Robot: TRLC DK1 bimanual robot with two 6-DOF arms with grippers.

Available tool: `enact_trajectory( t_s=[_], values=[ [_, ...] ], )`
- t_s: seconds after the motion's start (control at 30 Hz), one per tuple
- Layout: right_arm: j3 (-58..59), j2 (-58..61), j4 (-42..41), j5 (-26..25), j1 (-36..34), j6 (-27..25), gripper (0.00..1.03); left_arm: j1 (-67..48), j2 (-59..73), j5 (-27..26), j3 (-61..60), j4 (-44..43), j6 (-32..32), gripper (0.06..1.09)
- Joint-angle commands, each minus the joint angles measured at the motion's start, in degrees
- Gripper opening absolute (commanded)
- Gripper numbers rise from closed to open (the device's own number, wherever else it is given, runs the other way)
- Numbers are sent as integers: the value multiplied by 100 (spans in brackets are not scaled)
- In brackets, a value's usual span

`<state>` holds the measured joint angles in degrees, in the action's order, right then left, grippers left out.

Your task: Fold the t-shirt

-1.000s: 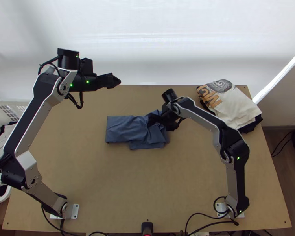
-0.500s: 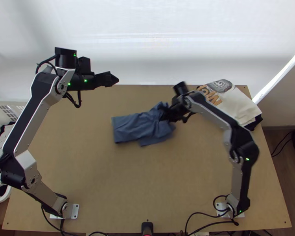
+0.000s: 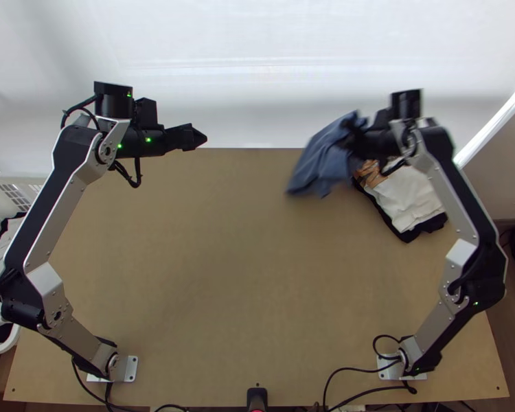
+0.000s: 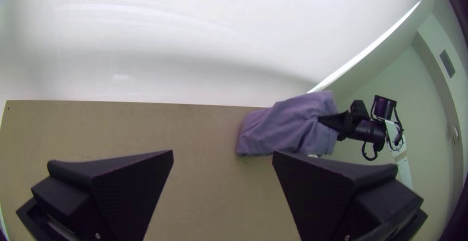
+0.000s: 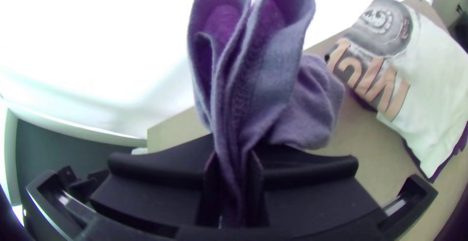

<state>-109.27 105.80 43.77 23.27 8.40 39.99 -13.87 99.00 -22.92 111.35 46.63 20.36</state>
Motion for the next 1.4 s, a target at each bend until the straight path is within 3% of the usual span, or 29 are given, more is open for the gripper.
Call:
enact_trajectory(
  t_s=[0.0,0.33,0.7,0.9,1.37],
  values=[
    [-621,37,-158,-103,-234,334,3,-2,102,-64,229,39,-58,105],
    [-1993,626,-158,-613,-902,1204,3,-19,137,-64,291,39,-58,105],
    [-2256,890,-211,-1070,-1113,1266,3,-28,146,-64,300,30,-50,105],
    [-1782,828,-97,-1140,-1368,1187,3,-19,137,-64,326,30,-50,105],
    [126,64,229,-1087,-2343,238,3,-28,207,-99,458,30,-50,105]
  ],
)
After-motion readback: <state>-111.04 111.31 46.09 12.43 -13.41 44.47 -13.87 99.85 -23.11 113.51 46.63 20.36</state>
